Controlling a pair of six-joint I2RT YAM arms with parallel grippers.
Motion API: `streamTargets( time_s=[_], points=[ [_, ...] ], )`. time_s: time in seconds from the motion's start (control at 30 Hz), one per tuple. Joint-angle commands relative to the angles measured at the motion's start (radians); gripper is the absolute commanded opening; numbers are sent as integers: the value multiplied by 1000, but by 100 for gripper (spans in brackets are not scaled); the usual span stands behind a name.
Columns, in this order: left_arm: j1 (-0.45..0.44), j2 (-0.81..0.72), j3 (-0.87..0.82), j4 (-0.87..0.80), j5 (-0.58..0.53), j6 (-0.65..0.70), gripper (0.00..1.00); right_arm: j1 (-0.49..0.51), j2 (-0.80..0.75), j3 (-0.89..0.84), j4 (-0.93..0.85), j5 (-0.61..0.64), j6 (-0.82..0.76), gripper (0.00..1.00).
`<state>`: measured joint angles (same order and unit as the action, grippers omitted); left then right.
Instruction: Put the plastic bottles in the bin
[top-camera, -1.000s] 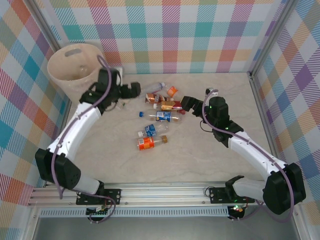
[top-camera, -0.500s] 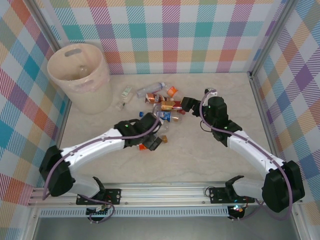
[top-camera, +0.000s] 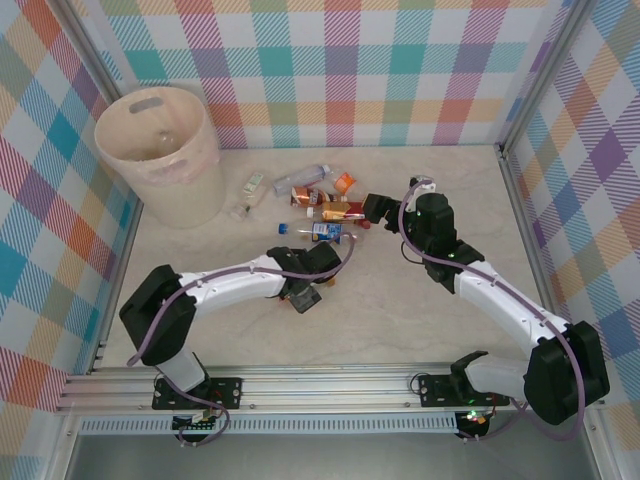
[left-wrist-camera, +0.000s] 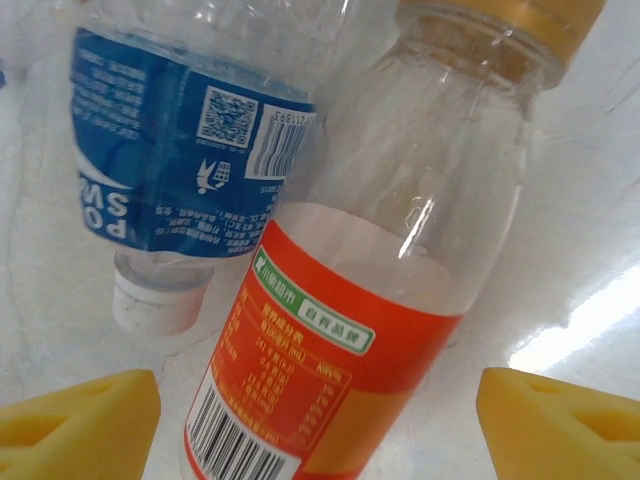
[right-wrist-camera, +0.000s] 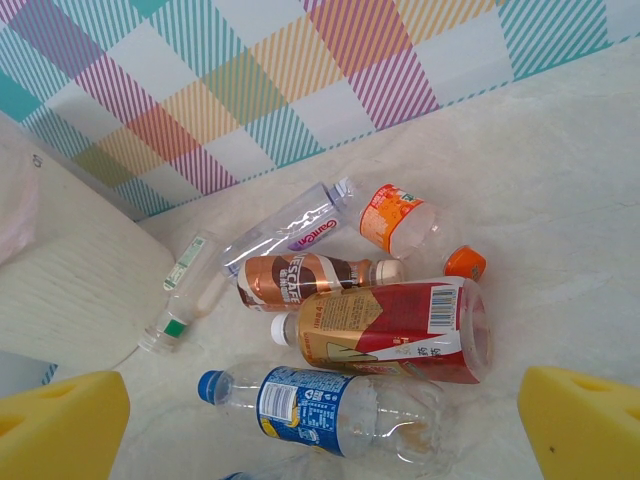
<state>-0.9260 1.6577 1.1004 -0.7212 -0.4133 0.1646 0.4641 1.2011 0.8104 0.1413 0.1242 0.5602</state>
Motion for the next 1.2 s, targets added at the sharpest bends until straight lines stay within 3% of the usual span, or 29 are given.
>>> streamTargets(
  time_s=[0.0,0.27,0.4,0.5,0.6,0.77,0.93,1.17],
  points=[
    [-5,30,-17,41,-39,29,82,-5,4,-10,25,14,-7,100],
    [-5,96,-23,80,96,17,72,-5,0,-11,14,20,-6,100],
    [-5,95,-28,112,155,7,72,-8,3,-13,12,21,-4,100],
    [-5,130,-39,140,139,-8,72,-7,6,-13,12,19,0,100],
    [-6,141,-42,156,124,-32,62,-6,6,-11,8,19,2,100],
    [8,17,-66,204,104,-66,51,-6,-1,-10,-3,31,-4,100],
    [47,-186,-25,203,196,-87,49,-5,-3,-14,23,15,-8,100],
    [238,-427,-4,382,264,-209,41,-5,0,-23,161,-205,-42,100]
  ],
)
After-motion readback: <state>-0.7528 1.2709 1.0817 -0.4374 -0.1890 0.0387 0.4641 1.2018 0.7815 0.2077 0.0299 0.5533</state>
